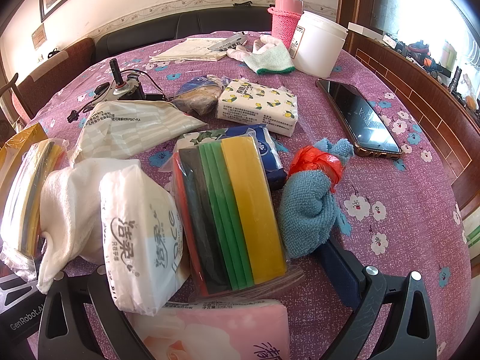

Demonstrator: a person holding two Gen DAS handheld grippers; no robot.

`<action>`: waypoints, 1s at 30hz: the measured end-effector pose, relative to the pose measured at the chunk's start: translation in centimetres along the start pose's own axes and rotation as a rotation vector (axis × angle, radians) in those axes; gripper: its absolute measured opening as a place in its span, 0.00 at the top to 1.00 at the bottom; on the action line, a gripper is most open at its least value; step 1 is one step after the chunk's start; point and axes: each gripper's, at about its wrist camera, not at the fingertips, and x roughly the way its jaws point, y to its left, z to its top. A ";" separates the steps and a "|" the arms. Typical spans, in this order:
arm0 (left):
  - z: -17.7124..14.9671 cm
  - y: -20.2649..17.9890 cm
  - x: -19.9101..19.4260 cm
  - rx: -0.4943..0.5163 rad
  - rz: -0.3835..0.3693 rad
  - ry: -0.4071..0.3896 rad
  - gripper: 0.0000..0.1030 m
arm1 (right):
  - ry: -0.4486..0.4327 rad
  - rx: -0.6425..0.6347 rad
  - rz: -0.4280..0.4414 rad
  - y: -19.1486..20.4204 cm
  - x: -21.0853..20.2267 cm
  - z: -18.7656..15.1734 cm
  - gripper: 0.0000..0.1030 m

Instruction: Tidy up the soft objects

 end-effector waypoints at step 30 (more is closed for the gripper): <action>0.0 0.1 -0.1 0.051 -0.037 0.020 0.00 | 0.065 -0.038 0.021 -0.2 -0.5 -0.4 0.01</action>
